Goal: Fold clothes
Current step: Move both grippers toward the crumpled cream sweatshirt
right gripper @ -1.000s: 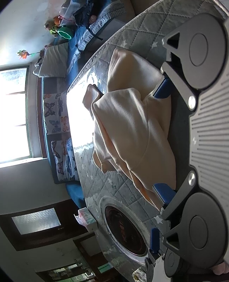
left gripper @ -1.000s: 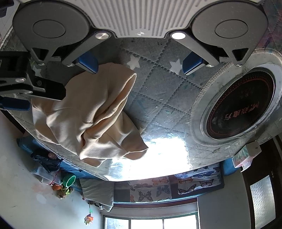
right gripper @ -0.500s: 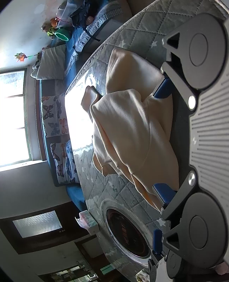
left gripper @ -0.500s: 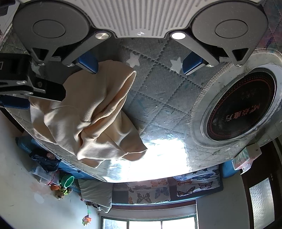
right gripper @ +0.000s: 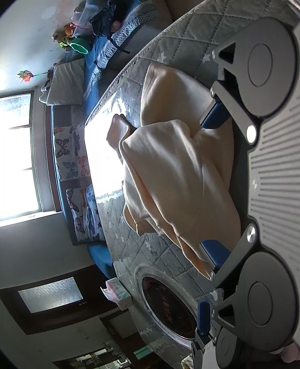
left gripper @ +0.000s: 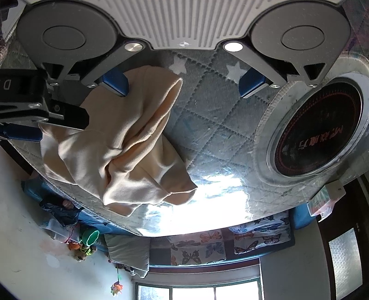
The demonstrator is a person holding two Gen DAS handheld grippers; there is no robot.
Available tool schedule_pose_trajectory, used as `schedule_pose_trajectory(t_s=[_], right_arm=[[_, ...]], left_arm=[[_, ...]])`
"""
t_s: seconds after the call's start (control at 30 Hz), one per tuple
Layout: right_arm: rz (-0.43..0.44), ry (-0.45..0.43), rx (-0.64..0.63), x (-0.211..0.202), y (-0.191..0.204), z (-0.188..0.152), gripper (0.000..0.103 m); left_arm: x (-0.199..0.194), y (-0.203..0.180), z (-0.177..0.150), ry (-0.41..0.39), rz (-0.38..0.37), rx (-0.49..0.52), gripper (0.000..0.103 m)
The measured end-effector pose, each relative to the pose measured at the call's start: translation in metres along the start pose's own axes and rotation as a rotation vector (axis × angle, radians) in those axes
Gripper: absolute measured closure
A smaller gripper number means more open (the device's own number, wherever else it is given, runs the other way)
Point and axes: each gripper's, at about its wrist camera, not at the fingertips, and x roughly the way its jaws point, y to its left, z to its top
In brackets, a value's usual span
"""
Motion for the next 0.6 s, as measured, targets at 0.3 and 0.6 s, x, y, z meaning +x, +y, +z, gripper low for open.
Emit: schedule_pose_trajectory(t_s=[0.3, 0.6], right_arm=[[-0.014, -0.014, 0.007, 0.004, -0.009, 0.010, 0.000], [-0.019, -0.017, 0.037, 0.009, -0.021, 0.018, 0.000]], left_arm=[[0.002, -0.002, 0.012, -0.018, -0.003, 0.015, 0.000], [0.000, -0.006, 0.026, -0.052, -0.047, 0.041, 0.003]])
